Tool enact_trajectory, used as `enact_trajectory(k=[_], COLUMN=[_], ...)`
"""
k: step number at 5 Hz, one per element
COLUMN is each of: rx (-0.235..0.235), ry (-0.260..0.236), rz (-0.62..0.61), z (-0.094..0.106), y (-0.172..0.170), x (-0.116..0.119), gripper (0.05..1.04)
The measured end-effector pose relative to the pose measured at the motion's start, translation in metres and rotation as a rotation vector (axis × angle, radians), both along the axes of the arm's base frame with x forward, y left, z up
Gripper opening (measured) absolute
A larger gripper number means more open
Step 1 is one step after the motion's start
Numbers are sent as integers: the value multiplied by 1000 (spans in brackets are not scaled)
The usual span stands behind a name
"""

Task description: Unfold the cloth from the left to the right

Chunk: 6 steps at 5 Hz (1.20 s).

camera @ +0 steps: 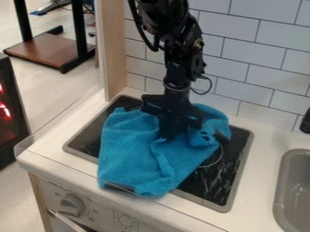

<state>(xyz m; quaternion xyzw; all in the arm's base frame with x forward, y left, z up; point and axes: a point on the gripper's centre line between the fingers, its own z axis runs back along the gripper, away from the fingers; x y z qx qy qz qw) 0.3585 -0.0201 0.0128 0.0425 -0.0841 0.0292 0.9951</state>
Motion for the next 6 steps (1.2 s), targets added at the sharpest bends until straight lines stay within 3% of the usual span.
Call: enact_trajectory(k=[2,6], rx=[-99,-230], ry=[57,77], rz=[-127,-397], z=[5,32], y=[-37,-112], x=[-12,-50], gripper=[48,48])
